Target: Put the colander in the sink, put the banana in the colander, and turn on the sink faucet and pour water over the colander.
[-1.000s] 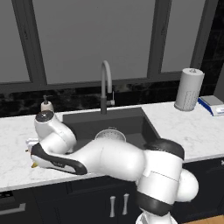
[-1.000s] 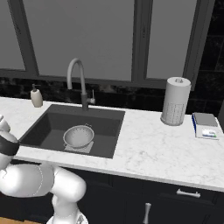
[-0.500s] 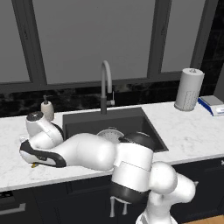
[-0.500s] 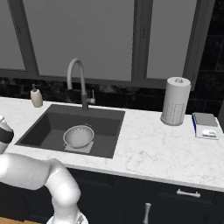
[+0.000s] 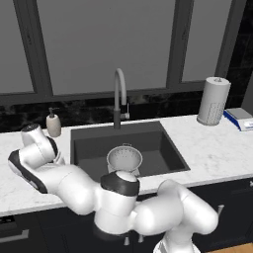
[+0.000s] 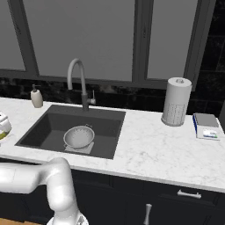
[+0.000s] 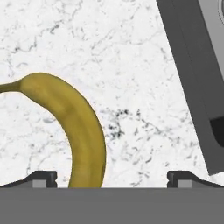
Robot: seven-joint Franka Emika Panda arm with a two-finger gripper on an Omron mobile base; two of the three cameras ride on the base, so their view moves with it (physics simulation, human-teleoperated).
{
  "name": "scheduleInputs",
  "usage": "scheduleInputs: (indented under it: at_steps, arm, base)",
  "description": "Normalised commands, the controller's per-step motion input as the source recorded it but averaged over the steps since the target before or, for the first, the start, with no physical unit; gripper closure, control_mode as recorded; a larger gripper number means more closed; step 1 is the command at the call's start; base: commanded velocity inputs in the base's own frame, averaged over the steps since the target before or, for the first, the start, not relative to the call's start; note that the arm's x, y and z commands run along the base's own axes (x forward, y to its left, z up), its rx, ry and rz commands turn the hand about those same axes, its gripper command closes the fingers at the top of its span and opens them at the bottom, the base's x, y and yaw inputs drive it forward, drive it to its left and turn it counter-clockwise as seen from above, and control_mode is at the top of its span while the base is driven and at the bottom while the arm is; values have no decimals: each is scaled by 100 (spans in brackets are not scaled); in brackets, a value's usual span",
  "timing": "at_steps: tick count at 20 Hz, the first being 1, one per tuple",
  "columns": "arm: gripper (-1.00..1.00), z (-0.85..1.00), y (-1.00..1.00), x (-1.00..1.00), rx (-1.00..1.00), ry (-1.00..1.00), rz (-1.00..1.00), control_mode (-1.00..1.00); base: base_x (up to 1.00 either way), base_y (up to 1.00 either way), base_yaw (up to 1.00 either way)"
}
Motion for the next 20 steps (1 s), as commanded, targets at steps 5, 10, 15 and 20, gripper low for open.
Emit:
scheduleInputs:
  at_steps: [5, 10, 15, 20]
  arm:
    - [-100, -50, 0, 0, 0, -13, 0, -100]
    - [-100, -53, 0, 0, 0, -23, 0, -100]
    - [-100, -60, 0, 0, 0, -18, 0, -100]
    - [100, -72, -9, 0, 0, -9, 0, -100]
  base:
    - [0, 0, 0]
    - [0, 0, 0]
    - [0, 0, 0]
    - [0, 0, 0]
